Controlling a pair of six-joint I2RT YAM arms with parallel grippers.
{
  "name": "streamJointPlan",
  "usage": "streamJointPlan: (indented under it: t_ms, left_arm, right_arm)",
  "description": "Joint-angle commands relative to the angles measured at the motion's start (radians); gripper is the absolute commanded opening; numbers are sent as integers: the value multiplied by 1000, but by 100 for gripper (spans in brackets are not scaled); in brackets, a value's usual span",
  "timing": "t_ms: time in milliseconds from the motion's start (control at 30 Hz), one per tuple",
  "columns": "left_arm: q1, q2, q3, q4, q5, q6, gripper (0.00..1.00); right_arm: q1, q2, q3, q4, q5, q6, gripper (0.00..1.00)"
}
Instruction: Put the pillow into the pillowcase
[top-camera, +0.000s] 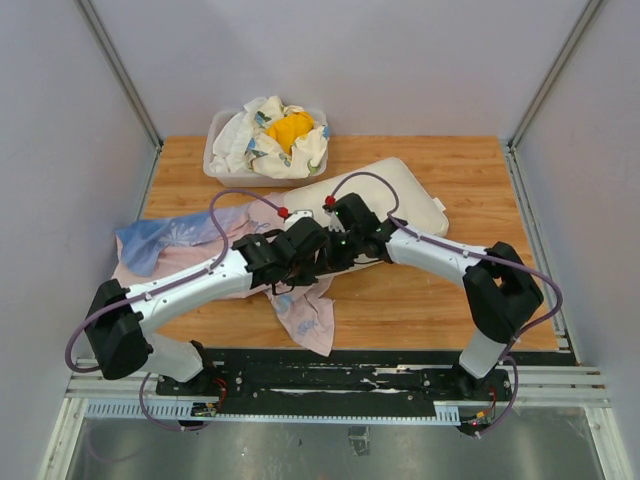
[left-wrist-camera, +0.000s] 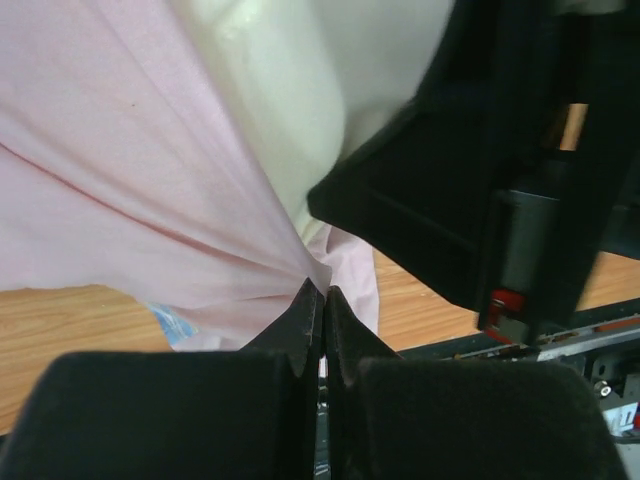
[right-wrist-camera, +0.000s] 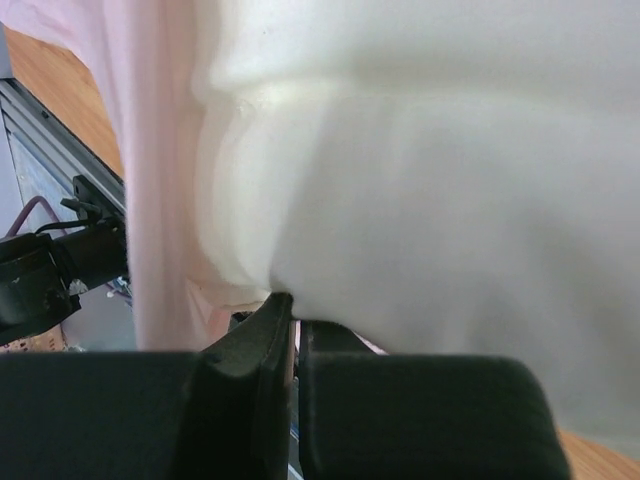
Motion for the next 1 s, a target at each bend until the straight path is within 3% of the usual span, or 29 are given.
streamJointPlan:
  t_ms: [0, 333, 733, 967]
  left_arm:
    - [4, 3, 47, 24, 73, -12, 0]
    - [33, -18, -4, 69, 123, -20, 0]
    - [48, -34, -74, 83, 131, -18, 0]
    - [53, -40, -105, 102, 137, -24, 0]
  right_arm:
    - [31, 41, 42, 145, -28, 21, 1]
    - [63, 71, 24, 185, -83, 29, 2]
    - [24, -72, -55, -18, 4, -148, 41]
    - [-14, -254, -85, -207, 247, -270, 48]
